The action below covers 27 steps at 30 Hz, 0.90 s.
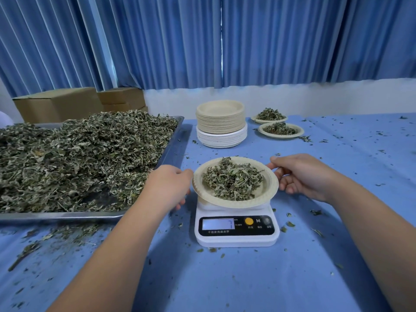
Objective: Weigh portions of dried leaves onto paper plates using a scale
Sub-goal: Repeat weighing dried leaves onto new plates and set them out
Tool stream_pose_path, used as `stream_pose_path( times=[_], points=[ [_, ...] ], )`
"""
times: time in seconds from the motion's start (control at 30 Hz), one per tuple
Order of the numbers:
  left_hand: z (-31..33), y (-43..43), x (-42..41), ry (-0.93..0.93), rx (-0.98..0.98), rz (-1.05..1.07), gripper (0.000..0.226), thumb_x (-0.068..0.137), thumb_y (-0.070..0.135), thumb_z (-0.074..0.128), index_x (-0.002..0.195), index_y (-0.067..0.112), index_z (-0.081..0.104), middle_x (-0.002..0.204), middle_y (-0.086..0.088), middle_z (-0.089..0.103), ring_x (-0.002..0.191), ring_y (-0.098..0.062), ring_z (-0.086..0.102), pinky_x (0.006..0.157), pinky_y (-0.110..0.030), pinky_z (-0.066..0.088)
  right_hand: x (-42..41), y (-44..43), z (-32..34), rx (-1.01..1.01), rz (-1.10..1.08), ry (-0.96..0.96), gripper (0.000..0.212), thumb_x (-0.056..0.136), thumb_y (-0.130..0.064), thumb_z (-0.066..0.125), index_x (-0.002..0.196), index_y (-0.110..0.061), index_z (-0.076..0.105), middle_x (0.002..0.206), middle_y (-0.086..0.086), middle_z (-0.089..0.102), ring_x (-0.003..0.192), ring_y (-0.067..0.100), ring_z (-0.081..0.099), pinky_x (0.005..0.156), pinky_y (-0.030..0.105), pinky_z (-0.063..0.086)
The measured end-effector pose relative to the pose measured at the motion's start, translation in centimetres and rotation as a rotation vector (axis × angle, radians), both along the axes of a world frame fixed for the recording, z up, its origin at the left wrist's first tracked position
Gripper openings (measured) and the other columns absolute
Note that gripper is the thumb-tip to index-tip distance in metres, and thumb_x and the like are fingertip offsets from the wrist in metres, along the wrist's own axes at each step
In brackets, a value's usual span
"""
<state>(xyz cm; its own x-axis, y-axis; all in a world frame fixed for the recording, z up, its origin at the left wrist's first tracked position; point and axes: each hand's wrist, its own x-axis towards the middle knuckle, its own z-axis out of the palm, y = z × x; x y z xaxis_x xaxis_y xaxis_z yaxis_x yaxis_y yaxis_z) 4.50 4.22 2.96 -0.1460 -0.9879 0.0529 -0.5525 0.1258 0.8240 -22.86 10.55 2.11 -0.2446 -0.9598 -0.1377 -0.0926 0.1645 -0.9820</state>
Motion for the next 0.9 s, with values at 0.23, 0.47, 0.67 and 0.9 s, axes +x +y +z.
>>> stream_pose_path(
  times=[0.23, 0.47, 0.67, 0.9],
  points=[
    [0.1, -0.5, -0.1, 0.175, 0.149, -0.034, 0.026, 0.091, 0.022, 0.054, 0.088, 0.000, 0.067, 0.057, -0.002, 0.061, 0.037, -0.016, 0.046, 0.040, -0.021, 0.038, 0.3, 0.3, 0.5, -0.051, 0.004, -0.004, 0.023, 0.094, -0.015, 0.058, 0.099, 0.007, 0.066, 0.057, 0.007, 0.060, 0.044, 0.013, 0.053, 0.040, 0.021, 0.045],
    [0.3, -0.1, -0.4, 0.375, 0.166, -0.110, 0.020, 0.088, 0.018, 0.058, 0.091, 0.003, 0.071, 0.068, -0.004, 0.064, 0.046, -0.017, 0.045, 0.042, -0.024, 0.039, 0.1, 0.6, 0.9, -0.089, -0.027, -0.104, 0.009, 0.092, -0.008, 0.059, 0.090, -0.002, 0.065, 0.064, 0.006, 0.052, 0.049, 0.012, 0.048, 0.041, 0.020, 0.043],
    [0.3, 0.6, -1.6, 0.458, -0.028, -0.136, 0.024, 0.092, 0.014, 0.053, 0.087, 0.017, 0.077, 0.064, 0.001, 0.061, 0.050, -0.016, 0.045, 0.048, -0.029, 0.041, 0.0, 0.4, 1.0, -0.137, -0.031, -0.223, 0.017, 0.093, 0.001, 0.053, 0.104, 0.004, 0.066, 0.083, 0.015, 0.061, 0.066, 0.018, 0.051, 0.051, 0.023, 0.048],
    [0.1, -0.4, -2.7, 0.515, -0.086, -0.083, 0.018, 0.097, 0.019, 0.050, 0.100, 0.021, 0.067, 0.080, 0.003, 0.068, 0.048, -0.012, 0.046, 0.047, -0.025, 0.040, -1.7, 0.6, 1.4, -0.188, -0.211, -0.389, 0.016, 0.094, 0.002, 0.047, 0.099, 0.002, 0.063, 0.075, 0.009, 0.062, 0.055, 0.012, 0.051, 0.043, 0.019, 0.046]
  ],
)
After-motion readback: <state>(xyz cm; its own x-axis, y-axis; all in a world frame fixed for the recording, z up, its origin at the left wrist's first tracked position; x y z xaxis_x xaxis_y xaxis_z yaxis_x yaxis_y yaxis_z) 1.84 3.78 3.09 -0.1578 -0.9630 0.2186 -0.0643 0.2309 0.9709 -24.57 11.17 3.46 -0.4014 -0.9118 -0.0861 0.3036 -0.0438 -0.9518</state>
